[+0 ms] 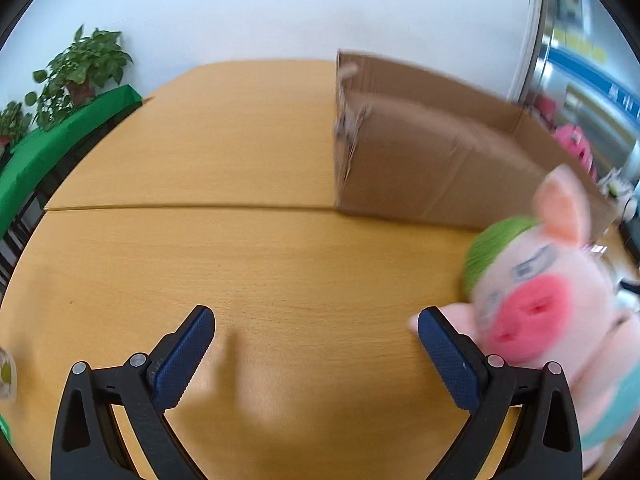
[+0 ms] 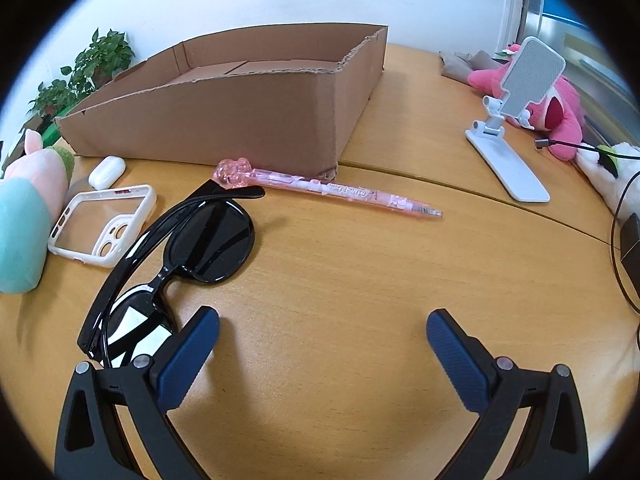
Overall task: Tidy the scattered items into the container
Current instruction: 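Close the left tool on the pink-and-teal pig plush, then lift the pig plush with the left tool and carry it over the box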
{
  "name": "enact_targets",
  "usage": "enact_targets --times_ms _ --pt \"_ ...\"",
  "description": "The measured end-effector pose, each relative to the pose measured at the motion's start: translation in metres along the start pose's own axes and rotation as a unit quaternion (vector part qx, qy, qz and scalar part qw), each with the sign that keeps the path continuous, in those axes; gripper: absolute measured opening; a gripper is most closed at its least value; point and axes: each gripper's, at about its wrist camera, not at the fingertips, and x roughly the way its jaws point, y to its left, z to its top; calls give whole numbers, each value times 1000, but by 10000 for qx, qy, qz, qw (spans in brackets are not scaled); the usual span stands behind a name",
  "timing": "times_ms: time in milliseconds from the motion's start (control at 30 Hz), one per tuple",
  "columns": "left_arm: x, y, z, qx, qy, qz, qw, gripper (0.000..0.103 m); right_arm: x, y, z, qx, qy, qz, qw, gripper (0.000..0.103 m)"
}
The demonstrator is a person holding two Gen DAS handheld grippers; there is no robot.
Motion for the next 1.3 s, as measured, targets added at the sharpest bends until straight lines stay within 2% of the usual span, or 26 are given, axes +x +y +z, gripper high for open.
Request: enact_targets --times_ms 67,133,200,233,300,400,467,533,667,867,1000,1133,1200,1300 --pt "-30 -5 2 -234 -262 -42 9994 103 0 1 -1 43 2 -26 10000 103" --pt "-56 -13 7 -529 -307 -52 9981 103 0 2 -1 68 -1 -57 10000 103" --pt "-66 -26 13 -559 -212 -386 9975 103 0 3 -2 75 -2 -65 10000 103" --pt "-65 -35 15 -481 -103 -652 9967 103 0 3 -2 77 -3 -68 9999 103" --pt "-50 -52 14 -421 245 -897 9948 103 1 3 -2 73 -3 -69 9999 103" --pt "-17 -69 7 -382 780 -855 9925 103 1 2 -2 67 -2 -66 10000 103" --pt "-11 -73 5 -529 809 -1088 9893 103 1 3 -2 74 -1 -73 9999 103" --pt "-8 -75 7 -538 824 -1041 9897 102 0 3 -4 87 -4 -89 9999 103" --pt "-9 -80 9 -444 902 -1088 9890 93 -1 2 -5 109 -11 -110 9999 103" --pt "-9 -81 10 -368 875 -1059 9898 91 -9 7 -10 343 121 -266 9990 101" --pt "-6 -79 11 -385 902 -1071 9894 91 -56 25 1 188 -390 4 9991 100" --pt "-4 -82 11 -355 882 -1010 9903 91 -102 66 27 -27 -931 441 9947 101" --pt "-4 -83 11 -347 875 -982 9907 92 -108 103 36 -195 -971 840 9915 101" --pt "-3 -80 11 -363 922 -1018 9899 93 -90 166 41 -537 -745 1442 9853 101"
